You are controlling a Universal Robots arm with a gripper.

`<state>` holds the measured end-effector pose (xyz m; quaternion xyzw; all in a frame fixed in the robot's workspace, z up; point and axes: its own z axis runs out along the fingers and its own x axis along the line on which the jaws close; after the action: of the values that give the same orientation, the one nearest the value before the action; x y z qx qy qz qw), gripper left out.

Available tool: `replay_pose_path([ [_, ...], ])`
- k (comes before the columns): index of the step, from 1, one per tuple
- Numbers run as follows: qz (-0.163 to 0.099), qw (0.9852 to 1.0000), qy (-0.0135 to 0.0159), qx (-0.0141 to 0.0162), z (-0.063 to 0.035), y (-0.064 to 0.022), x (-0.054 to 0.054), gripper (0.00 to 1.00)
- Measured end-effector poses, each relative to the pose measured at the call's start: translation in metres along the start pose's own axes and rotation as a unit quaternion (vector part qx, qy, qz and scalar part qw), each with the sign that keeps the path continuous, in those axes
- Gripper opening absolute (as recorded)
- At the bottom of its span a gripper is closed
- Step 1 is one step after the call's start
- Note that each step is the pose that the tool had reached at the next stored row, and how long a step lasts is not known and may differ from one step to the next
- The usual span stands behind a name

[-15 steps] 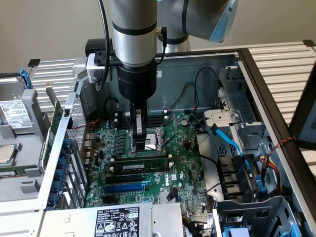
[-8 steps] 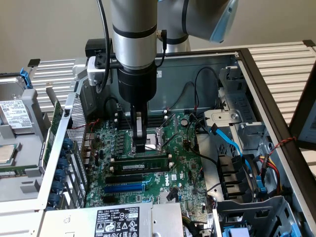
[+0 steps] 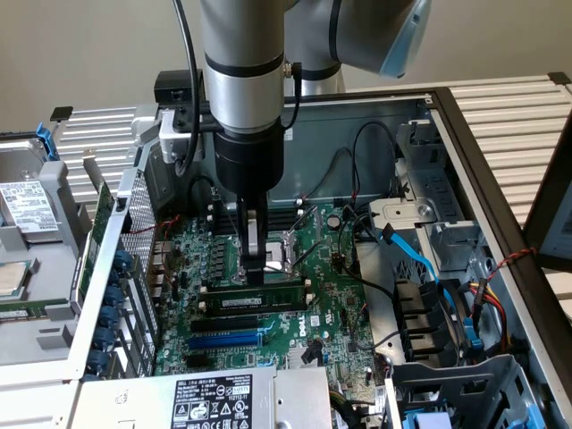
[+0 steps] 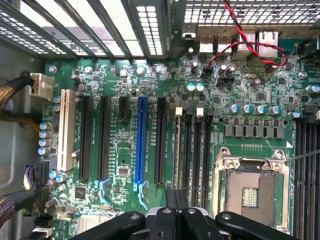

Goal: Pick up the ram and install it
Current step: 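Press down the ram until it locks into place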

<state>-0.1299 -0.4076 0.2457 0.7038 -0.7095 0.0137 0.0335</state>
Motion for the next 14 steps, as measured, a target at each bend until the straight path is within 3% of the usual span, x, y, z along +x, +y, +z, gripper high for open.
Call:
replay_pose_path([
  [6, 0.0, 1.0, 0.0, 0.0058, 0.0058, -0.0002, -0.0001, 0.1],
  [14, 0.0, 1.0, -0.0004, 0.0063, 0.0109, 0.0003, -0.0005, 0.1],
])
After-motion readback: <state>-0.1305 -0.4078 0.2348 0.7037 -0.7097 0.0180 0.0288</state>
